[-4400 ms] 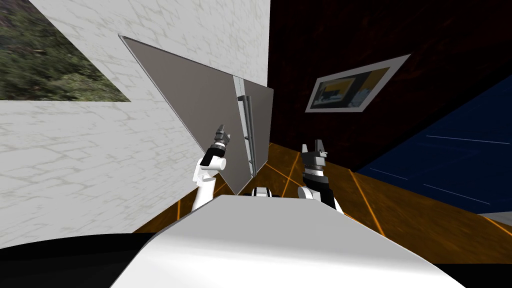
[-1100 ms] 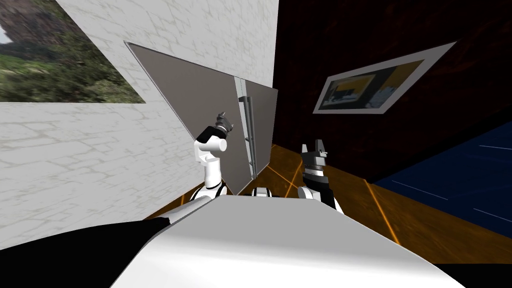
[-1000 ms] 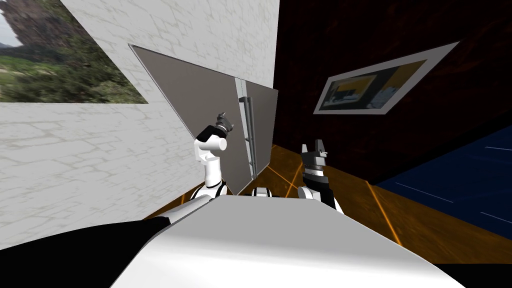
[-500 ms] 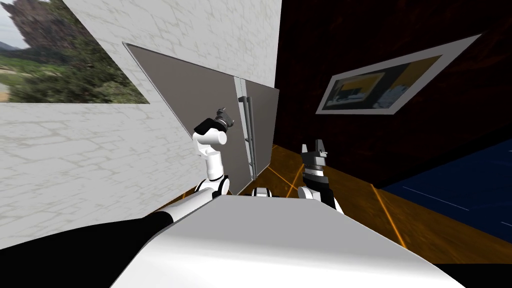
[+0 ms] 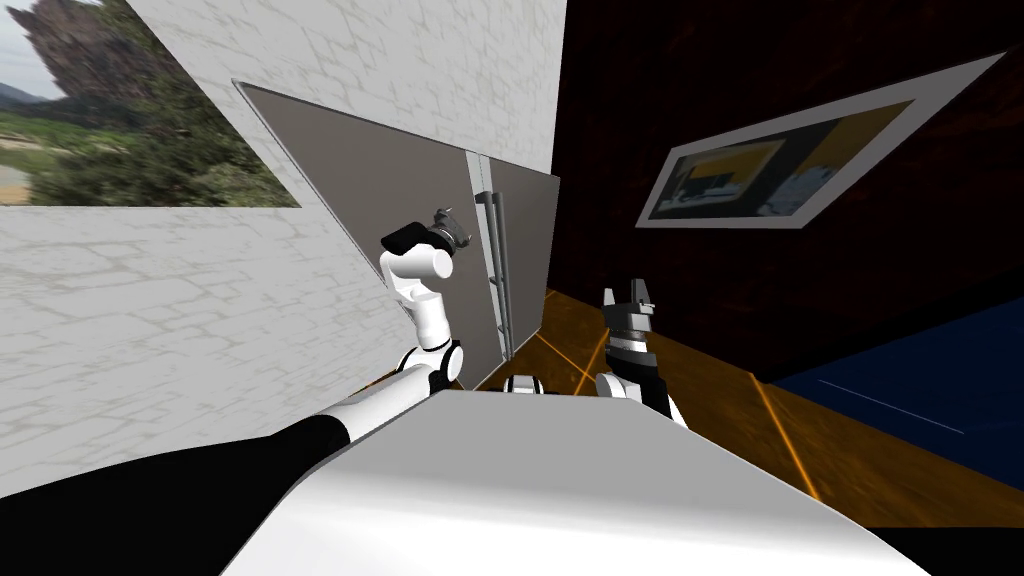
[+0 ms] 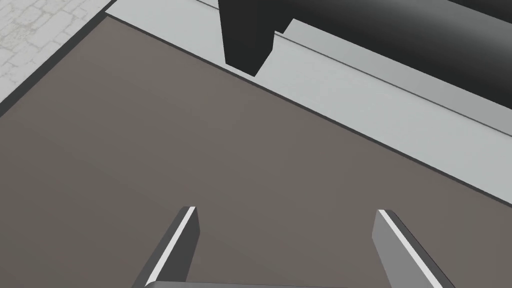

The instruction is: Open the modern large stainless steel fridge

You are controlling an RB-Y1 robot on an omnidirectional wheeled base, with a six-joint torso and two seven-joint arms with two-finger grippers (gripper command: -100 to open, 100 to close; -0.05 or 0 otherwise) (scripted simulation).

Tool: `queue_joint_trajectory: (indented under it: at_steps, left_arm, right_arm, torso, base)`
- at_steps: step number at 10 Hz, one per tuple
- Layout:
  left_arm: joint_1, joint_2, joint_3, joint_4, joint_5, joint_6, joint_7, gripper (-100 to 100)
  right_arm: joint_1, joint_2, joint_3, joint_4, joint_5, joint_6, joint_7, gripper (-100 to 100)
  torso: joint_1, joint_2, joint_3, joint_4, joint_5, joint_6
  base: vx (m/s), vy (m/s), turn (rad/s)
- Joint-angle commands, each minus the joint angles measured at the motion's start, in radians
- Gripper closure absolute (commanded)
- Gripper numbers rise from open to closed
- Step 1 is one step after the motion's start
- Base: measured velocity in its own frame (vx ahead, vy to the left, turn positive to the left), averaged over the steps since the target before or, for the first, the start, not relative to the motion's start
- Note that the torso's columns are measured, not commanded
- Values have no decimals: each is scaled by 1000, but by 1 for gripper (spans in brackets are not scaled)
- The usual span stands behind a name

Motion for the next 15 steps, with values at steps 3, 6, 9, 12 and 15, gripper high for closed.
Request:
queue_joint_trajectory:
  at_steps: [3, 6, 9, 12, 15]
  left_arm:
    - [-120, -11, 27, 42, 10, 122, 51, -100]
    - [-192, -19, 37, 60, 15, 204, 76, -100]
    - [-261, -27, 47, 78, 19, 272, 100, -100]
    - [-347, -41, 66, 112, 27, 359, 147, -100]
    - [-413, -46, 75, 128, 31, 450, 169, -100]
  right_arm:
    - [0, 0, 0, 0, 0, 0, 0, 0]
    - [0, 0, 0, 0, 0, 0, 0, 0]
    - [0, 0, 0, 0, 0, 0, 0, 0]
    - [0, 0, 0, 0, 0, 0, 0, 0]
    - [0, 0, 0, 0, 0, 0, 0, 0]
  torso:
    - [-1, 1, 1, -1, 0, 1]
    - [-3, 2, 2, -1, -1, 0]
    - [-4, 3, 2, -1, -1, 0]
    - [-5, 8, 7, 0, 0, -1]
    - [-10, 9, 7, 2, -2, 6]
  base:
    - [12, -31, 35]
    - [18, -33, 56]
    - [27, -18, 36]
    - [22, -36, 74]
    - [9, -18, 39]
